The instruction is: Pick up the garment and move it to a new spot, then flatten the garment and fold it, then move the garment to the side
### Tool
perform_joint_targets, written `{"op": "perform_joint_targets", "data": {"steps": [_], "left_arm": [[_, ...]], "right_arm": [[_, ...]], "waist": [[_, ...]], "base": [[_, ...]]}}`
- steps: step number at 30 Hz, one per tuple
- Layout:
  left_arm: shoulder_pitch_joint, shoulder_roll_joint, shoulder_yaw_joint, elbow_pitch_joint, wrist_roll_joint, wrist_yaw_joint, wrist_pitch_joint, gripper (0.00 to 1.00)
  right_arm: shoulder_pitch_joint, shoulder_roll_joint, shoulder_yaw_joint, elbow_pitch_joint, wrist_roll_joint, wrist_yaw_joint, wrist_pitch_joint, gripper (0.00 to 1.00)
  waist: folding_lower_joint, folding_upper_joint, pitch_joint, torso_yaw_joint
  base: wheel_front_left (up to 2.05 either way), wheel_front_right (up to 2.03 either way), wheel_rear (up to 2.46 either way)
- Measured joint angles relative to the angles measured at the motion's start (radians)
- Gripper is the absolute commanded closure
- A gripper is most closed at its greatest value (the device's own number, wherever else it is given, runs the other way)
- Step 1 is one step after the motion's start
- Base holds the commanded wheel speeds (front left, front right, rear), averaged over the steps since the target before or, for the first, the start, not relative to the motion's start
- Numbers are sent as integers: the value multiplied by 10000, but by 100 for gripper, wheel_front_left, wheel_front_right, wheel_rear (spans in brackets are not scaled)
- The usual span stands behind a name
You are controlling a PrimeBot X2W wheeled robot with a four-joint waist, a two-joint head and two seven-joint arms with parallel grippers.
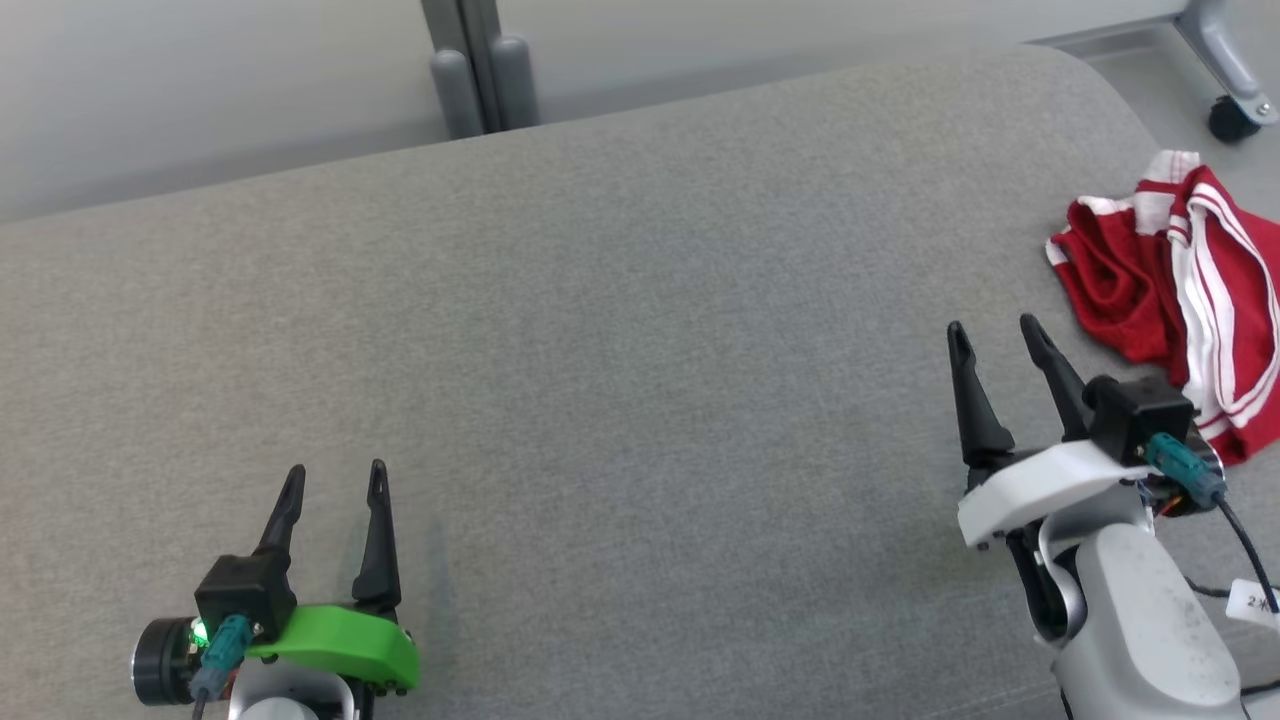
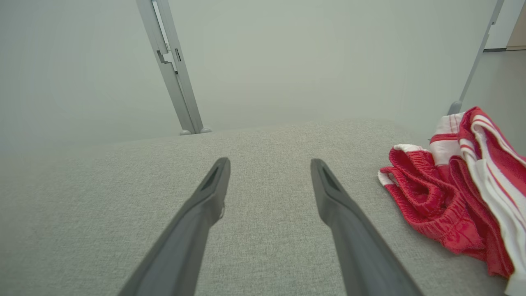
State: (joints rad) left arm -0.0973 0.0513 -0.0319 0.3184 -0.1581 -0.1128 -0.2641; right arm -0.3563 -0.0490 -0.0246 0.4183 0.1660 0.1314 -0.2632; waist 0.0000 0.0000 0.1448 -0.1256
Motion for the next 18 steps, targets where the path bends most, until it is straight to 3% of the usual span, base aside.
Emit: {"op": "perform_joint_targets", "data": {"steps": [18], "left_arm": [[1095,-4,48,-198,-357,75,2,0]], "right_arm": [[1643,0,56,274,372,0,0,0]], "waist": [[-1,0,-1452,1230]], "base": [[0,0,0]]}}
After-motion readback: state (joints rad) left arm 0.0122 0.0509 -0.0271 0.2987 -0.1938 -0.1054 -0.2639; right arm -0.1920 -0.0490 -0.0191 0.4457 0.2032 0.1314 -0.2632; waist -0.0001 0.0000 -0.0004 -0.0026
